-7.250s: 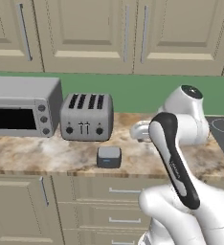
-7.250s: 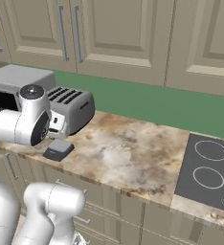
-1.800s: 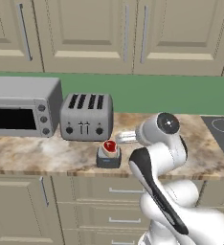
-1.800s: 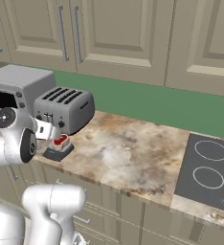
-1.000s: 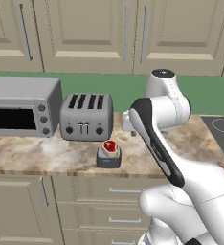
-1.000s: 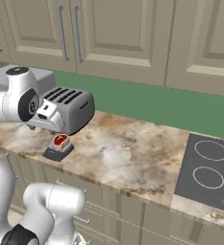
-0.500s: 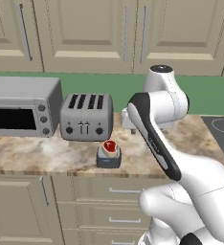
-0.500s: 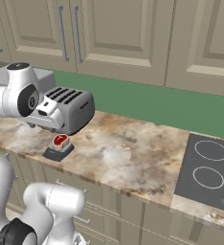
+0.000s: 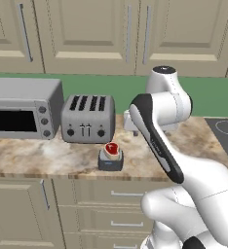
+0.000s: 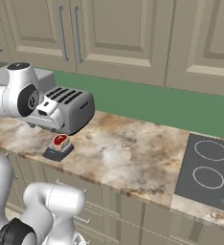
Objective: Take the steak from the fridge and place it on the digital scale on the counter by the fridge. Wait a few seconds for a reading, then move it to the plate on the dining counter.
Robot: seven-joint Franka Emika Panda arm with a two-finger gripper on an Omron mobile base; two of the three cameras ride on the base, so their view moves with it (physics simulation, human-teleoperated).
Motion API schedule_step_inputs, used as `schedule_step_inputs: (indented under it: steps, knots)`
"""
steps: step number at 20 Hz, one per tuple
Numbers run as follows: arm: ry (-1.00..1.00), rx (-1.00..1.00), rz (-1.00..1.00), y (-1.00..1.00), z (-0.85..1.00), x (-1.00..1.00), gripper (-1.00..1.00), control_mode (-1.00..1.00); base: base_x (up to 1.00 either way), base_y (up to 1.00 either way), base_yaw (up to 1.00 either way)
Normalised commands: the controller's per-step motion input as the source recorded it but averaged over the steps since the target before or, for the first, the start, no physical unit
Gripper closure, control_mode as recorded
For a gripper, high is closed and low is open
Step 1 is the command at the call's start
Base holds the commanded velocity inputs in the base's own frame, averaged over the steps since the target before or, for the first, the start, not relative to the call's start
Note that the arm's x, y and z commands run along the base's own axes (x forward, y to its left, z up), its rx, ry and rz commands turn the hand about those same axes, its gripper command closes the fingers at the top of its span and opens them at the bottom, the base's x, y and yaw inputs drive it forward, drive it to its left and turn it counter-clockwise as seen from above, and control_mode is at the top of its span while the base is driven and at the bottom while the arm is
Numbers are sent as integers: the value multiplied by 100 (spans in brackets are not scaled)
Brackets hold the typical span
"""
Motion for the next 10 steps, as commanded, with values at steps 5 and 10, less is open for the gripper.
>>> schedule_step_inputs:
  steps: [5,10]
  knots:
    - [0,0,0,0,0,0,-100,-100,0,0,0]
    - [0,0,0,0,0,0,-100,-100,0,0,0]
